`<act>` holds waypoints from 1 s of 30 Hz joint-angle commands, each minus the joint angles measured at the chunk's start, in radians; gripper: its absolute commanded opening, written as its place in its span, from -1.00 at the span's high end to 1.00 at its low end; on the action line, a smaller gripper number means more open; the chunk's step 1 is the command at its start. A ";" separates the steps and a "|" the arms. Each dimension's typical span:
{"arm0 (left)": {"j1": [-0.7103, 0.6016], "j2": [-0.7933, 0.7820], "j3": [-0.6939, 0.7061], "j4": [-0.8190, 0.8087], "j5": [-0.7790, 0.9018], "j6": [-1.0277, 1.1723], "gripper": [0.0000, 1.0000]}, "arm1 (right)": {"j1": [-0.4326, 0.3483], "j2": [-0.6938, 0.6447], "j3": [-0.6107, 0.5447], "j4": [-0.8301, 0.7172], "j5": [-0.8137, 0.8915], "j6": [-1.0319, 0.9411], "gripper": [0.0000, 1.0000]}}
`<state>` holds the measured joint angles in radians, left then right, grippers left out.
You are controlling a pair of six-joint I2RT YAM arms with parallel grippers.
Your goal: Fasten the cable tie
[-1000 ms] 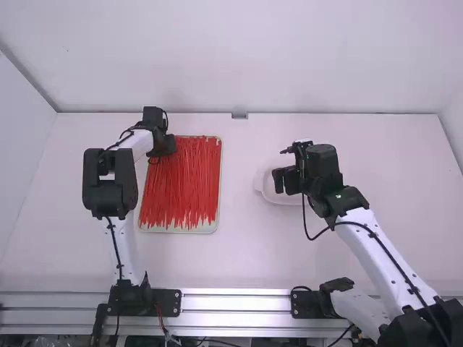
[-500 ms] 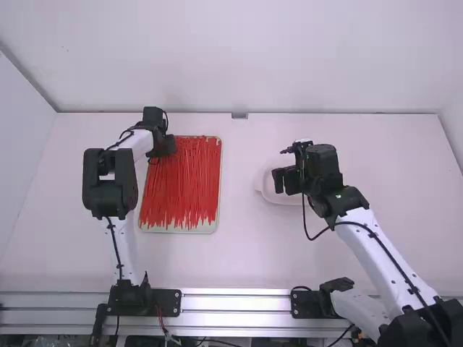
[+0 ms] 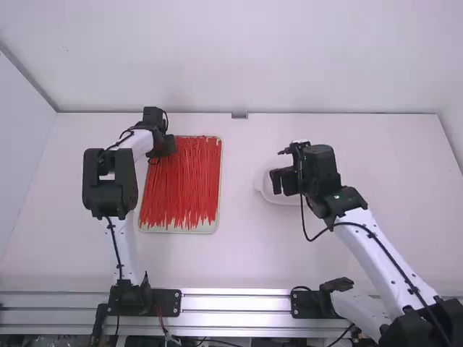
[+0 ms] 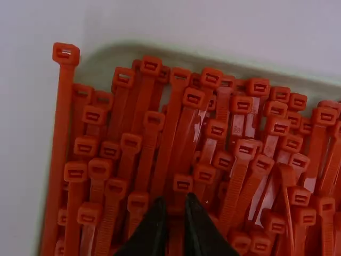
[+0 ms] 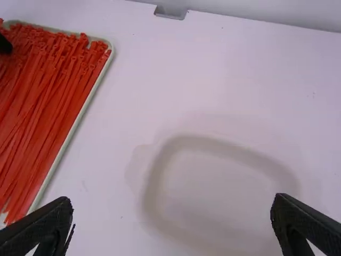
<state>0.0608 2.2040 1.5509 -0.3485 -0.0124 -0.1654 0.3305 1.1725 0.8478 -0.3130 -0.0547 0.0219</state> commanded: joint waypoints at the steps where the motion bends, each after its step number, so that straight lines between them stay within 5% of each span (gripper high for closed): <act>1: -0.008 0.010 -0.008 -0.009 -0.005 -0.003 0.81 | 0.006 0.004 0.029 0.004 0.008 -0.003 -0.98; 30: -0.007 -0.048 0.022 0.007 -0.008 -0.029 0.96 | 0.003 0.004 0.029 0.008 0.004 0.000 -0.99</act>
<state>0.0608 2.2021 1.5513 -0.3325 -0.0124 -0.1879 0.3317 1.1725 0.8478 -0.3088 -0.0521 0.0177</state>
